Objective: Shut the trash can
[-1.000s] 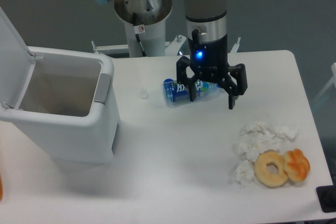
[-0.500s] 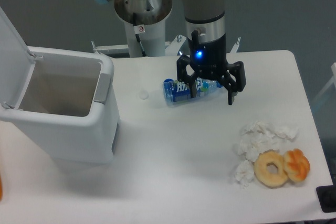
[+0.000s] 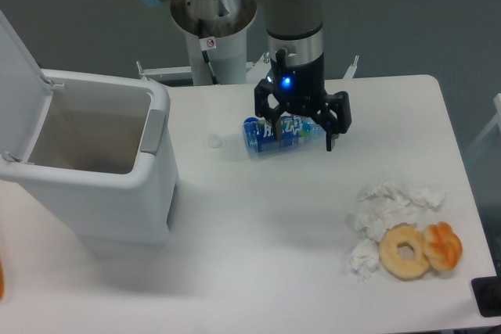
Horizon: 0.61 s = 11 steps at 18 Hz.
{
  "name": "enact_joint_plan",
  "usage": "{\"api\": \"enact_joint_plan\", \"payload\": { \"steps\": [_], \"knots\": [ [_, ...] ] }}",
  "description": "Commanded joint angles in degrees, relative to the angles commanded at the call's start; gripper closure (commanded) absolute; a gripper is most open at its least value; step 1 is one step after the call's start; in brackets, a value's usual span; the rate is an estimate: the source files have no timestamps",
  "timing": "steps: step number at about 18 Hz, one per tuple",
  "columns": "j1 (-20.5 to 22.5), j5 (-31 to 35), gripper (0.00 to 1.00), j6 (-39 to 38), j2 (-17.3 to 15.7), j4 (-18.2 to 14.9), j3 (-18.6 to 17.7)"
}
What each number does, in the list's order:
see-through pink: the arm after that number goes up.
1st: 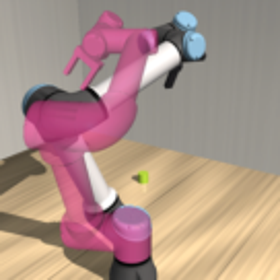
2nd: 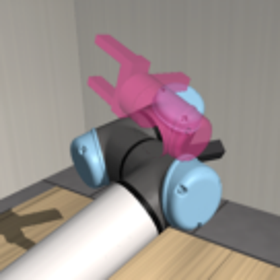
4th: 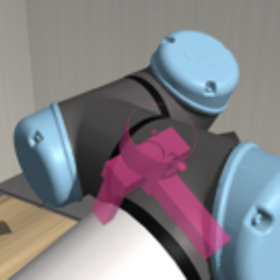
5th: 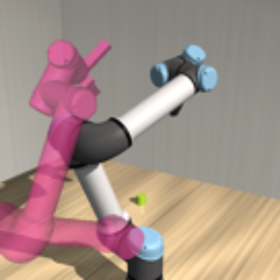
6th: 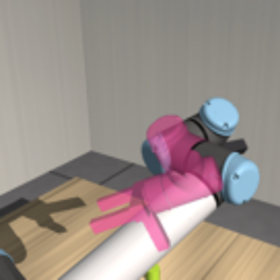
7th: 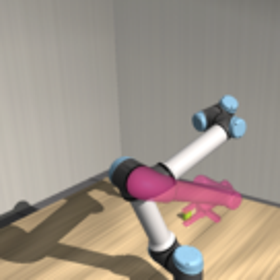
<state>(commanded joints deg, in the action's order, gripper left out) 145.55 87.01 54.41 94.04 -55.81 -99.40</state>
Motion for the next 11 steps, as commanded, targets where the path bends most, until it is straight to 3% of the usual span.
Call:
{"api": "enact_joint_plan", "payload": {
  "steps": [4, 11],
  "knots": [
    [-0.44, -0.17, 0.00, -4.04, -0.18, -0.44, 0.17],
    [-4.13, -1.32, 0.00, -18.00, -0.70, -1.41, 4.04]
  ]
}}
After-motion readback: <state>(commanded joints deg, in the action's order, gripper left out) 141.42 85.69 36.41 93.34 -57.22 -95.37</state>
